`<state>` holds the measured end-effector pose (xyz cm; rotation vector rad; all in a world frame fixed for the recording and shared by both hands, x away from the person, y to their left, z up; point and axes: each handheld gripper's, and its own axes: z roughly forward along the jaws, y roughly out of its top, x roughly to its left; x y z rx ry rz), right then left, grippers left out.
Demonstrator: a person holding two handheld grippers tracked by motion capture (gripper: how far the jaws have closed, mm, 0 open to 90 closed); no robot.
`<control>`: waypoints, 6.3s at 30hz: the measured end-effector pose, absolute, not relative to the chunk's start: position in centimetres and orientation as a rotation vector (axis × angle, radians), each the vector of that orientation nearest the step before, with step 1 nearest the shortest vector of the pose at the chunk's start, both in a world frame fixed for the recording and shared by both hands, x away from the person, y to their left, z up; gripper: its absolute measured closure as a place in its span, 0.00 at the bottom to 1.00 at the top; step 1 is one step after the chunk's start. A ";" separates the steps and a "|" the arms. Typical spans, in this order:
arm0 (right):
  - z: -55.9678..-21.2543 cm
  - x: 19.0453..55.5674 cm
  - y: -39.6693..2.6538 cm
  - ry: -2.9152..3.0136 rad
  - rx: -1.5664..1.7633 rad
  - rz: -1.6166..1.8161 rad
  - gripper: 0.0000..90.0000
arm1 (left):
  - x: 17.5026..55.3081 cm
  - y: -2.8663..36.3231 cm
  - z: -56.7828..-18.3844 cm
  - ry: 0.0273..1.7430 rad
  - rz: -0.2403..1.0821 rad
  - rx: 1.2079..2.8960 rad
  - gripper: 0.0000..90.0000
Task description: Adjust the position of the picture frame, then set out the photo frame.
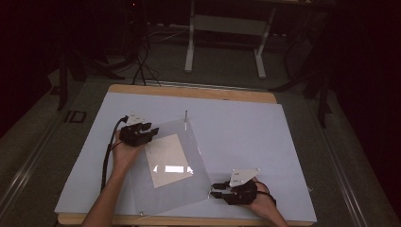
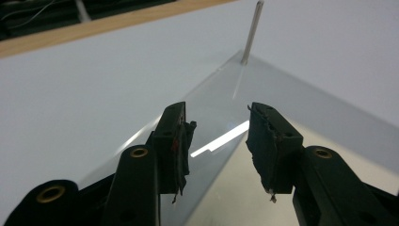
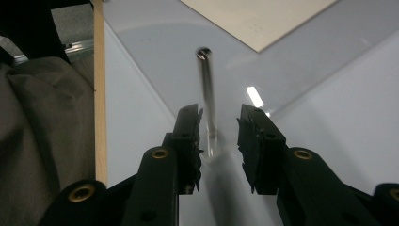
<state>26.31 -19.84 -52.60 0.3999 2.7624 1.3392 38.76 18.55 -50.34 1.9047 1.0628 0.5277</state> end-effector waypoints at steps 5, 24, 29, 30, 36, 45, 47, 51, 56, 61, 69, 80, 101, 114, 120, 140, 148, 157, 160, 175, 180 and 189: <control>-52.6 26.1 -18.8 2.731 0.393 1.350 0.81 | 41.2 16.0 -50.7 1.022 0.532 1.915 0.64; -52.9 25.6 -18.0 2.660 0.412 1.386 0.90 | 47.9 8.8 -52.5 1.006 0.450 2.017 0.78; -53.2 25.6 -17.8 2.664 0.426 1.388 0.91 | 48.8 8.1 -52.3 1.028 0.447 2.023 0.84; -53.2 25.5 -17.7 2.663 0.429 1.377 0.92 | 48.9 8.0 -52.3 1.029 0.452 2.031 0.86; -53.3 25.4 -17.6 2.655 0.443 1.379 0.92 | 49.0 8.2 -52.5 1.015 0.453 2.034 0.93; -53.2 25.5 -17.6 2.665 0.518 1.388 0.93 | 48.9 8.0 -52.4 0.981 0.487 2.069 0.95; -53.1 25.6 -17.6 2.667 0.556 1.393 0.93 | 48.9 7.9 -52.3 0.970 0.515 2.090 0.95; -52.6 25.7 -18.0 2.631 0.618 1.409 0.93 | 48.8 8.5 -51.6 0.968 0.544 2.092 0.95; -51.8 26.7 -19.7 2.563 0.726 1.465 0.91 | 48.8 10.6 -50.6 0.998 0.496 2.082 0.95; -50.8 28.1 -21.5 2.480 0.826 1.500 0.90 | 48.5 13.2 -49.8 1.007 0.438 2.070 0.95; -48.7 31.8 -22.9 2.382 0.930 1.506 0.89 | 47.8 16.9 -48.8 1.050 0.384 2.052 0.96; -47.7 38.5 -24.2 2.296 1.107 1.486 0.89 | 46.0 19.9 -48.4 1.061 0.310 2.092 0.95; -50.5 46.5 -22.8 2.300 1.328 1.322 0.89 | 44.7 20.4 -50.1 1.118 0.291 2.144 0.95; -52.1 46.3 -23.3 2.269 1.353 1.297 0.90 | 44.7 19.7 -51.1 1.126 0.300 2.133 0.94; -52.3 46.0 -23.3 2.246 1.343 1.310 0.90 | 44.6 19.9 -51.4 1.130 0.294 2.096 0.93; -52.7 46.0 -23.4 2.242 1.337 1.327 0.89 | 42.2 21.2 -53.0 1.141 0.397 1.833 0.76; -52.9 46.0 -23.4 2.241 1.347 1.336 0.89 | 41.2 21.5 -52.9 1.099 0.468 1.753 0.76; -53.0 45.8 -23.3 2.228 1.345 1.327 0.89 | 40.8 20.7 -53.0 1.073 0.520 1.780 0.92; -53.0 45.8 -23.3 2.226 1.336 1.322 0.89 | 40.9 20.7 -53.0 1.070 0.522 1.777 0.92; -52.7 44.5 -23.1 2.229 1.277 1.279 0.91 | 41.5 20.8 -53.1 1.074 0.474 1.756 0.93; -52.5 44.1 -23.0 2.235 1.189 1.240 0.86 | 41.6 20.8 -53.0 1.078 0.472 1.762 0.93; -51.8 42.7 -23.2 2.154 1.066 1.215 0.93 | 41.6 20.8 -53.0 1.085 0.467 1.763 0.93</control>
